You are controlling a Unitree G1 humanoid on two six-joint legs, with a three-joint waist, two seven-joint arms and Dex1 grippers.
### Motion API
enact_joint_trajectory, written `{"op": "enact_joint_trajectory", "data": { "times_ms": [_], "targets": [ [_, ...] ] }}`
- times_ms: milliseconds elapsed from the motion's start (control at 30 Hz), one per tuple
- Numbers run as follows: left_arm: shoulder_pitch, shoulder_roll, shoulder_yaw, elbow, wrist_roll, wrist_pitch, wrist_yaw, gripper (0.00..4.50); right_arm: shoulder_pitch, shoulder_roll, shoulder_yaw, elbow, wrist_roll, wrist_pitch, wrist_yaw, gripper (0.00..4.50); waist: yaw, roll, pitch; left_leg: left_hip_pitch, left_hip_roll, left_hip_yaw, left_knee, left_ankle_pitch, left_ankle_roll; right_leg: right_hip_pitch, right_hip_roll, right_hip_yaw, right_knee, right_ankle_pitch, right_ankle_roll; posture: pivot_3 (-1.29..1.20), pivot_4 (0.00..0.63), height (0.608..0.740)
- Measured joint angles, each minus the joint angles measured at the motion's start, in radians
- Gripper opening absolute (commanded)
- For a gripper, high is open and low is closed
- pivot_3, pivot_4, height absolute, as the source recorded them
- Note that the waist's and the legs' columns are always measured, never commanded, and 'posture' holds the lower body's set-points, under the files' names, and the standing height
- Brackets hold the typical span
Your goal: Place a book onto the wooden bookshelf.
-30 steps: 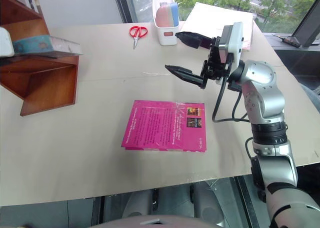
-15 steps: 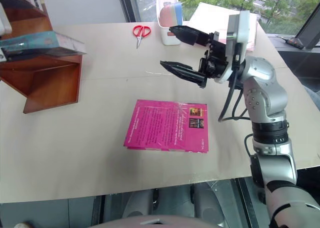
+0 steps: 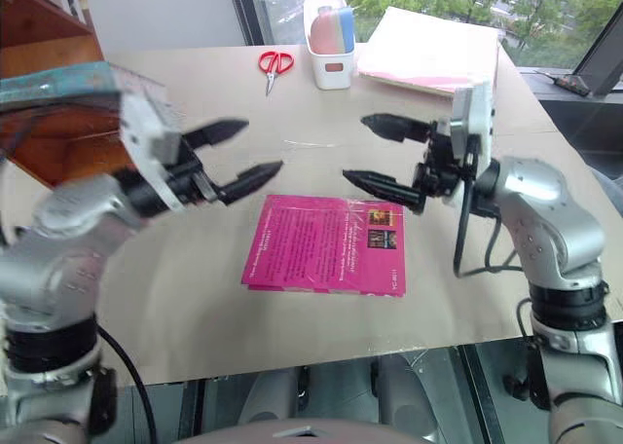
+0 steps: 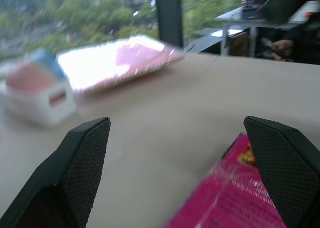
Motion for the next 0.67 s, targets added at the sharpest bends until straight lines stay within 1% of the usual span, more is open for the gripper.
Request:
{"op": "enact_joint_trajectory", "data": {
  "times_ms": [100, 267, 300, 333, 400, 500, 600, 633, 667],
  "targets": [
    [0.098, 0.008, -0.001, 0.063, 0.083, -0.11, -0.007, 4.48, 0.094, -0.042, -0.022, -0.02, -0.02, 0.003, -0.01, 4.02, -0.002, 0.0, 0.0, 0.003, 0.0, 0.0, -0.001, 0.0, 0.0, 0.002, 0.0, 0.0, 0.0, 0.0, 0.0, 0.0, 0.15, 0.74],
    [0.313, -0.001, 0.064, 0.132, 0.072, -0.232, -0.093, 4.48, 0.316, -0.134, -0.061, -0.039, -0.111, 0.0, -0.044, 4.02, 0.0, 0.0, 0.0, 0.003, -0.001, 0.0, -0.001, 0.0, 0.0, 0.004, -0.001, 0.0, -0.002, 0.0, 0.0, 0.0, 0.15, 0.74],
    [0.346, 0.0, 0.079, 0.133, 0.068, -0.248, -0.109, 4.48, 0.349, -0.148, -0.076, -0.037, -0.133, -0.002, -0.048, 4.02, 0.0, 0.0, 0.0, 0.003, -0.001, 0.0, -0.001, 0.0, 0.0, 0.004, -0.002, 0.0, -0.002, 0.0, 0.0, 0.0, 0.15, 0.74],
    [0.401, 0.004, 0.101, 0.133, 0.062, -0.276, -0.138, 4.48, 0.417, -0.174, -0.105, -0.036, -0.161, -0.015, -0.046, 4.02, 0.001, -0.001, -0.001, 0.003, -0.001, 0.0, -0.001, 0.0, 0.0, 0.004, -0.002, 0.0, -0.003, 0.0, 0.0, 0.0, 0.15, 0.74],
    [0.455, 0.011, 0.132, 0.149, 0.053, -0.288, -0.168, 4.48, 0.476, -0.194, -0.136, -0.022, -0.183, -0.023, -0.039, 4.02, 0.002, -0.001, -0.001, 0.004, -0.001, 0.0, -0.001, 0.0, 0.0, 0.005, -0.002, -0.001, -0.003, 0.0, 0.0, 0.0, 0.15, 0.74],
    [0.531, 0.036, 0.2, 0.175, 0.021, -0.315, -0.238, 4.48, 0.531, -0.216, -0.194, -0.019, -0.186, -0.025, -0.022, 4.02, -0.001, -0.001, -0.001, 0.007, -0.001, 0.0, -0.001, 0.0, 0.0, 0.007, -0.002, 0.0, -0.003, -0.001, 0.0, 0.0, 0.15, 0.74],
    [0.549, 0.052, 0.214, 0.18, 0.024, -0.336, -0.25, 4.48, 0.538, -0.227, -0.209, -0.02, -0.185, -0.025, -0.011, 4.02, -0.002, -0.001, -0.001, 0.015, -0.001, 0.002, -0.002, 0.0, 0.0, 0.014, -0.002, 0.001, -0.005, -0.001, 0.0, 0.0, 0.15, 0.74],
    [0.556, 0.054, 0.219, 0.182, 0.025, -0.341, -0.251, 4.48, 0.542, -0.229, -0.217, -0.019, -0.184, -0.025, -0.006, 4.02, -0.002, -0.002, -0.002, 0.018, -0.001, 0.003, -0.004, 0.0, 0.0, 0.016, -0.003, 0.002, -0.007, -0.003, -0.003, 0.0, 0.15, 0.74],
    [0.56, 0.057, 0.225, 0.187, 0.024, -0.343, -0.254, 4.48, 0.545, -0.232, -0.221, -0.019, -0.185, -0.025, 0.0, 4.02, -0.002, -0.002, -0.002, 0.018, -0.001, 0.003, -0.004, 0.0, 0.0, 0.017, -0.003, 0.002, -0.008, -0.003, -0.003, 0.0, 0.15, 0.74]
  ]
}}
